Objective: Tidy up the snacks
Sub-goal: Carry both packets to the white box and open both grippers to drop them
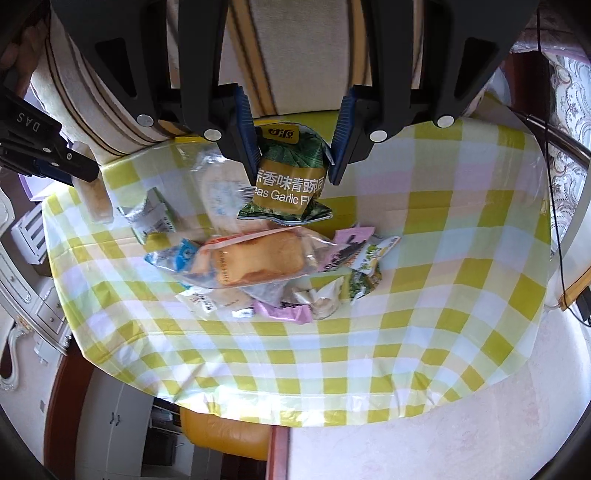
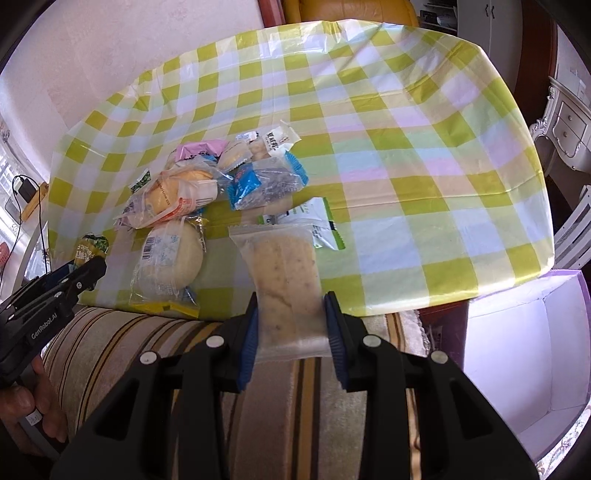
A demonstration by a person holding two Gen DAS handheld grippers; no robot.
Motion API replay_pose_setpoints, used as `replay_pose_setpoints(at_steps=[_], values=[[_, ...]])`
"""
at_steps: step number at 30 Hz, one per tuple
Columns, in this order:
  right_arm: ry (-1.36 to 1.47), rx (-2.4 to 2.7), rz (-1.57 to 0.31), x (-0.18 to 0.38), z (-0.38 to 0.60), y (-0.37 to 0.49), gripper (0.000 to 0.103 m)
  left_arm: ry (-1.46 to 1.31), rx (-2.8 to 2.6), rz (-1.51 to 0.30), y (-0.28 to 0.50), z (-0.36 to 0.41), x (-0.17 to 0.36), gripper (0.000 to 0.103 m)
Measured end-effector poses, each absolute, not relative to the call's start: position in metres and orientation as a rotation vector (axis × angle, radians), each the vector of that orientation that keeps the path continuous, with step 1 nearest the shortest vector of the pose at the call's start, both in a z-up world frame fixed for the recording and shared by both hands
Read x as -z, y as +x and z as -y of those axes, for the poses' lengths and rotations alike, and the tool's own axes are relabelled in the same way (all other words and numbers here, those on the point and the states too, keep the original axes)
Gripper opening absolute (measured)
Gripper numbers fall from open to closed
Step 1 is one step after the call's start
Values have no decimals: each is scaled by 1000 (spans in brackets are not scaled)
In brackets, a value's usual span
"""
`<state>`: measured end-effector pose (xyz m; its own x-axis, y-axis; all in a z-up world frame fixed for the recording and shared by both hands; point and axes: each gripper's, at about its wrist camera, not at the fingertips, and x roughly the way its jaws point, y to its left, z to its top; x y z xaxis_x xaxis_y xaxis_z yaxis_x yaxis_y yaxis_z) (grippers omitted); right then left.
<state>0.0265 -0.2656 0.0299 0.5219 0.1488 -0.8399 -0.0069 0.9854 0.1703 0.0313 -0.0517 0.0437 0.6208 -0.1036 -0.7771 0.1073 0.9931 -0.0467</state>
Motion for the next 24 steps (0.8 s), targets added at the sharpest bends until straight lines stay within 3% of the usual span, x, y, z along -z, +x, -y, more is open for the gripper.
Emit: replay_pose_setpoints(at_steps=[24], values=[[323, 334, -1040, -1, 458, -57, 34, 108, 737, -1032, 13, 281, -29, 37]])
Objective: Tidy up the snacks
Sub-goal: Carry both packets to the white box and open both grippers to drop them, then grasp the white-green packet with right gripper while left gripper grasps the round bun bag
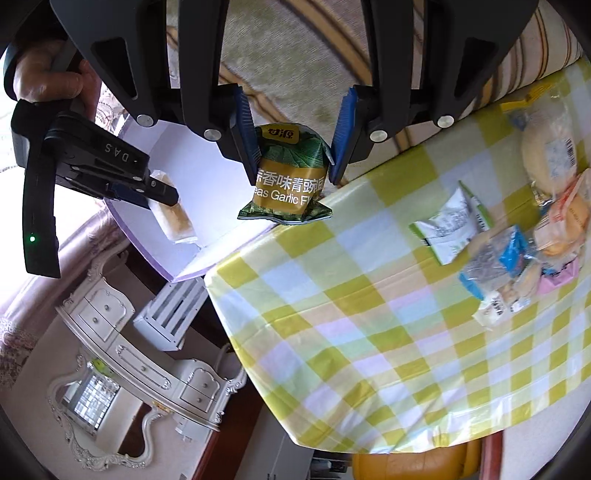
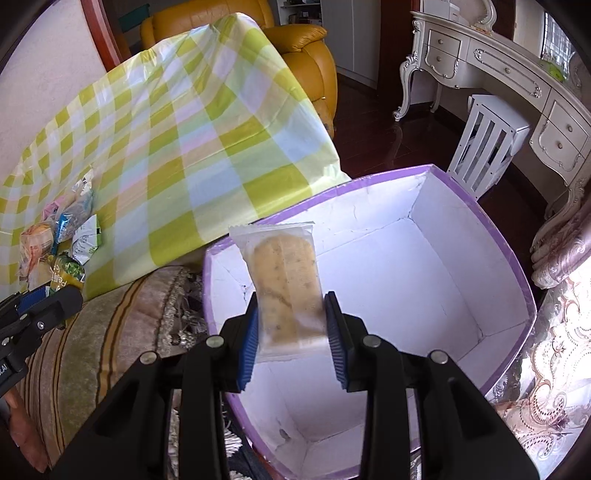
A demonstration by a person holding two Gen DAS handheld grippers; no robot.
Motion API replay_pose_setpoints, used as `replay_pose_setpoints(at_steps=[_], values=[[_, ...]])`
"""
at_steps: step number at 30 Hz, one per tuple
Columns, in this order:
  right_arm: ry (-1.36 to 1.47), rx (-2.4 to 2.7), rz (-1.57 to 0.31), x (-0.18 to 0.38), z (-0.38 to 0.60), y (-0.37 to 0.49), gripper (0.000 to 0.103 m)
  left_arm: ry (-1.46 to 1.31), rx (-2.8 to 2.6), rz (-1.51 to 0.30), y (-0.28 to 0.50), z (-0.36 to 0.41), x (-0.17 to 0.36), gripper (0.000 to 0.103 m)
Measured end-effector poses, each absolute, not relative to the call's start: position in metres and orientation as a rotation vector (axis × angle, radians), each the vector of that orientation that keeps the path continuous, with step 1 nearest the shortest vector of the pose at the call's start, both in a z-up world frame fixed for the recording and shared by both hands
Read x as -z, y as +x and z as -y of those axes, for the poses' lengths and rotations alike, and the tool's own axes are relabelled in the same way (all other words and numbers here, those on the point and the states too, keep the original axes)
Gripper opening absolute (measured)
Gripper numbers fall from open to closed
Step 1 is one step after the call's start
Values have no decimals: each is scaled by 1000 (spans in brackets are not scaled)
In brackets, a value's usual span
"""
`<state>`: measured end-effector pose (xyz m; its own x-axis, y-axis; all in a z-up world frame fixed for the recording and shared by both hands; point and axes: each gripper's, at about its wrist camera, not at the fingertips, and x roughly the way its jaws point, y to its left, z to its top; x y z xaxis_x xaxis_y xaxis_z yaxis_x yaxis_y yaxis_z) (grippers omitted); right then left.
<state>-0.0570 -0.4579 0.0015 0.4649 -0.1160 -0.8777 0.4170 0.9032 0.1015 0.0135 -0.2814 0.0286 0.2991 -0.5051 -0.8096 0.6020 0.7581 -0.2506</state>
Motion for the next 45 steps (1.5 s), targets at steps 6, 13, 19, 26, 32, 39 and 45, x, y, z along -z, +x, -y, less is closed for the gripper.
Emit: replay_pose_setpoints(at_steps=[6, 13, 19, 26, 32, 39, 45], values=[[361, 389, -1095, 26, 481, -71, 37, 183, 850, -1118, 9, 341, -8, 38], [358, 452, -1117, 49, 495, -79, 69, 267, 910, -1256, 21, 384, 19, 75], [332, 504, -1175, 77, 503, -87, 75, 367, 960, -1428, 34, 421, 54, 74], [290, 468, -1267, 106, 478, -95, 76, 449, 847, -1508, 40, 422, 74, 74], [307, 366, -1297, 112, 450, -95, 76, 459, 783, -1508, 44, 420, 75, 68], [257, 514, -1162, 71, 471, -96, 78, 158, 838, -1304, 47, 369, 20, 75], [80, 481, -1022, 14, 452, -77, 94, 34, 717, -1065, 37, 293, -24, 75]])
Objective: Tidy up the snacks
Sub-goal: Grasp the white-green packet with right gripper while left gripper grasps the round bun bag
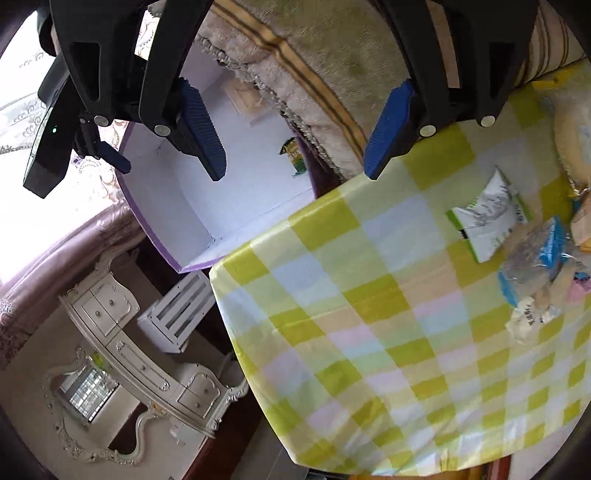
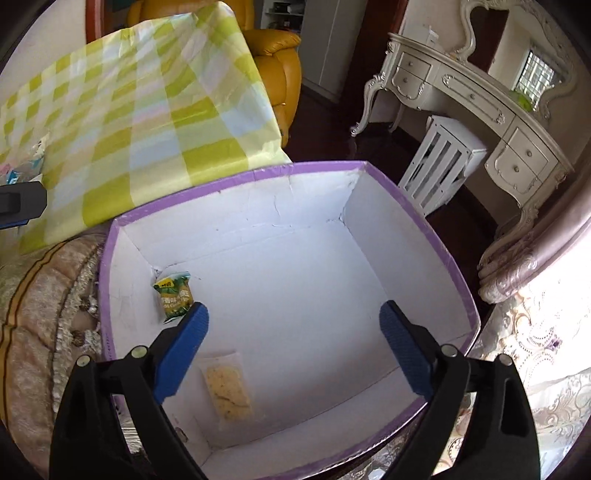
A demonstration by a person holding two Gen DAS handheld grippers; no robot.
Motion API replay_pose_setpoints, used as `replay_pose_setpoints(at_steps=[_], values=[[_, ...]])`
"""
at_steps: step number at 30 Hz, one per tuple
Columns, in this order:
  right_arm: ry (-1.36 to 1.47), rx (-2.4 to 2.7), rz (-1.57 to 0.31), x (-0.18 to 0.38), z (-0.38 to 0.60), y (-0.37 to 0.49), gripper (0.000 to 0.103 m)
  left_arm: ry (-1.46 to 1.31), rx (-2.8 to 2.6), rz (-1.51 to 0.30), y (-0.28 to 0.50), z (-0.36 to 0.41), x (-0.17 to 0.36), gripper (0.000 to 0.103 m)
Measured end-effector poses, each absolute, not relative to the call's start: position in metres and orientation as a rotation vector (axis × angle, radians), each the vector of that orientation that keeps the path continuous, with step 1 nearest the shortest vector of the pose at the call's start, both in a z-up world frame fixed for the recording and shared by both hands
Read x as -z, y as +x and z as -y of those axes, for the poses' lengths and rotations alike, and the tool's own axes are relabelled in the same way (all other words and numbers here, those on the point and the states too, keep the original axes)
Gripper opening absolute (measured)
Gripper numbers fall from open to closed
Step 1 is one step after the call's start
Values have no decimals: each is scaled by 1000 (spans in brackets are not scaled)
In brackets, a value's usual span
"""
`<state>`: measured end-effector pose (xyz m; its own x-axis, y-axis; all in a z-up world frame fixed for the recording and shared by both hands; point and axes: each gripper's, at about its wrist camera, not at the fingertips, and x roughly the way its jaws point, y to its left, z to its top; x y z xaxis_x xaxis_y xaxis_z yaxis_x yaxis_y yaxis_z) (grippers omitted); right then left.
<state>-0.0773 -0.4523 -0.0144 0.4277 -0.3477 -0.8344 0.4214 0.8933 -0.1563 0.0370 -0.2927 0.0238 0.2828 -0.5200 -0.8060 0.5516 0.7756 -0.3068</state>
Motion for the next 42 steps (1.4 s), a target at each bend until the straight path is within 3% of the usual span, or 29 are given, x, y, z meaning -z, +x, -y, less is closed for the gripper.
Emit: replay_pose_setpoints(at_steps=[5, 11, 17, 30, 42], values=[[143, 372, -935, -24, 427, -59, 94, 34, 547, -961, 23, 224, -52, 78], [-31, 300, -917, -47, 378, -30, 94, -79, 354, -957, 26, 127, -42, 82], [42, 235, -947, -57, 375, -11, 94, -161, 242, -981, 30, 71, -31, 80], [7, 14, -1041, -19, 275, 49, 94, -263, 192, -1057, 54, 45, -10, 78], [-41, -9, -1037, 2, 245, 101, 94, -265, 197, -1103, 87, 55, 10, 79]])
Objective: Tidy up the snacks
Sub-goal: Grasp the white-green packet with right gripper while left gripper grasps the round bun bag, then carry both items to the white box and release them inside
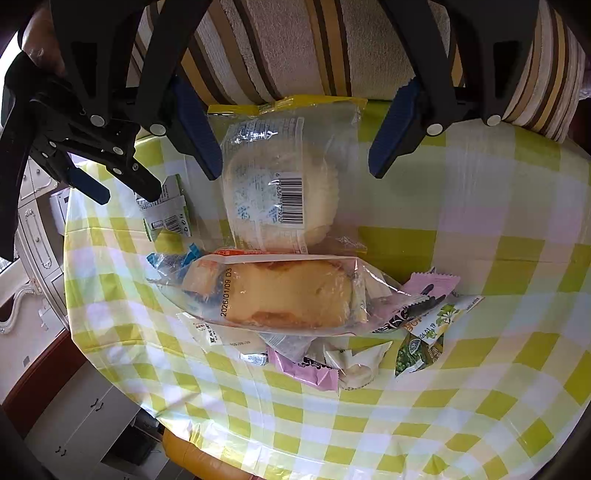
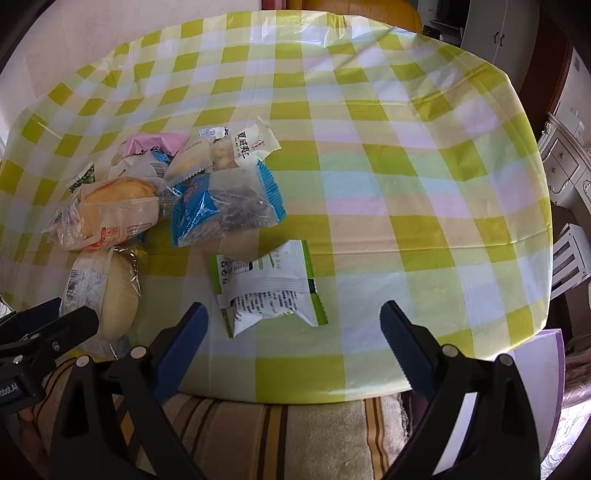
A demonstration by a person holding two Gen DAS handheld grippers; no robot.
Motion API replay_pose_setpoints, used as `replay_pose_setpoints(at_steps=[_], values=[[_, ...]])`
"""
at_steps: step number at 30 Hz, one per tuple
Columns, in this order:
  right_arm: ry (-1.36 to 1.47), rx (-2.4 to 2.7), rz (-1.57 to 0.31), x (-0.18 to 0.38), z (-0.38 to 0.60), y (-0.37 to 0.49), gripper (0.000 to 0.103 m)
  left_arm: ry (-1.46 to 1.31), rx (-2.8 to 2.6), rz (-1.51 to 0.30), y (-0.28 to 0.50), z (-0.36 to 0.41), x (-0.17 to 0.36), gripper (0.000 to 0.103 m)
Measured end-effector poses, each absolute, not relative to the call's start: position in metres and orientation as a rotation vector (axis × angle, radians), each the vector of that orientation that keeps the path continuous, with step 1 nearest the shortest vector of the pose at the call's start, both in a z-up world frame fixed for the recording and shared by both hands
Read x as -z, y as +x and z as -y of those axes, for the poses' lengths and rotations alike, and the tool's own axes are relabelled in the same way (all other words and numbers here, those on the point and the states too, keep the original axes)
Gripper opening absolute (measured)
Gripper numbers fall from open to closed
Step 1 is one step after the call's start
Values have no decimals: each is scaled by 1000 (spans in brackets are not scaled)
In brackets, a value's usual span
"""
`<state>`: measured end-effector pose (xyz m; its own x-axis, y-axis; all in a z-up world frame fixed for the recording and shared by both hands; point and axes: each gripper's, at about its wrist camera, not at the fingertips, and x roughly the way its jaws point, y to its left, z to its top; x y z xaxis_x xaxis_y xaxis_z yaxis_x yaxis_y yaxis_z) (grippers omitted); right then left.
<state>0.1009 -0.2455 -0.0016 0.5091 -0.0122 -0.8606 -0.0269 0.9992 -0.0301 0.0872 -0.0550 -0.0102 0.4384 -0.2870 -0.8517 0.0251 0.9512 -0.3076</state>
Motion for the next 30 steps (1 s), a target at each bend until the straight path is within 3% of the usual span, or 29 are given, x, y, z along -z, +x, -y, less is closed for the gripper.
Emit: replay_pose_setpoints(at_steps=[4, 7, 10, 14, 17, 30], values=[[-89, -6, -1044, 12, 235, 114, 94, -242, 197, -1107, 94, 61, 15, 81], [-98, -16, -1082, 24, 232, 123, 85, -248, 198, -1116, 101, 62, 21, 83], [-71, -29, -1085, 27, 234, 125, 82, -237, 209, -1111, 104, 66, 22, 82], [-61, -85, -1071, 26, 230, 122, 59, -233, 236, -1100, 105, 69, 22, 65], [-64, -105, -1064, 24, 226, 120, 45, -234, 239, -1094, 103, 69, 21, 61], [24, -97, -1031, 3, 244, 94, 41, -257, 276, -1068, 75, 69, 3, 54]])
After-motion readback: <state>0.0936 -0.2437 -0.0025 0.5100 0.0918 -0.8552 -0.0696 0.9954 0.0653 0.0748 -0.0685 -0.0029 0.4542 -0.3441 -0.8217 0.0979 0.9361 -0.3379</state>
